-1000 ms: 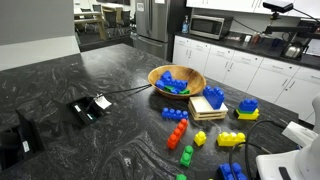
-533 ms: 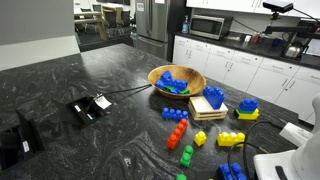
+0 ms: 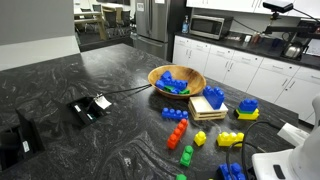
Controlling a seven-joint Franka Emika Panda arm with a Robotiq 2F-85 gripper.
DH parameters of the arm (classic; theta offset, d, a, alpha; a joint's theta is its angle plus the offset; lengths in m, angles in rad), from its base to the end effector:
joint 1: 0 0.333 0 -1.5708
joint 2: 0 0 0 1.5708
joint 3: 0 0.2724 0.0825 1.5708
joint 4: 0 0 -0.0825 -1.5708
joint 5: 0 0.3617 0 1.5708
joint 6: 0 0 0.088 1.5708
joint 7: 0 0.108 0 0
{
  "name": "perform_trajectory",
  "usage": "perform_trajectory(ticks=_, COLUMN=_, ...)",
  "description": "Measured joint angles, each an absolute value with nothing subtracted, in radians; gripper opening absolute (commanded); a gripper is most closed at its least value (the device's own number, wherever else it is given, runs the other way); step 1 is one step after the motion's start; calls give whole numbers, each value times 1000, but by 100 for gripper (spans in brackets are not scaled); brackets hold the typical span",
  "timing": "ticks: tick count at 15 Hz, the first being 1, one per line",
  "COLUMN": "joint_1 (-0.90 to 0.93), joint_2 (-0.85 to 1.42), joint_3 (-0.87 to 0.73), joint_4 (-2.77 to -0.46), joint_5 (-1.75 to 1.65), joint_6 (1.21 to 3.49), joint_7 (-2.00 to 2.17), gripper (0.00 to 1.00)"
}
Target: Pick up one of the blue block from the table and move it to the left.
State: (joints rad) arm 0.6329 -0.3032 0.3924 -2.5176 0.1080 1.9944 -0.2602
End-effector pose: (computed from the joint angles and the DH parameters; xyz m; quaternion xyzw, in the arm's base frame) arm 0.2068 0.3412 0.3328 0.8197 0.5603 -0.1065 0.0532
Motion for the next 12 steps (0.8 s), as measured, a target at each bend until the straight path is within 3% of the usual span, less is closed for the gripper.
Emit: perform_trajectory(ticks=12, joint_1=633, joint_2=-343, joint_3=389, joint_4=-2541, joint_5=123, joint_6=2053, joint_7=-254, gripper=100)
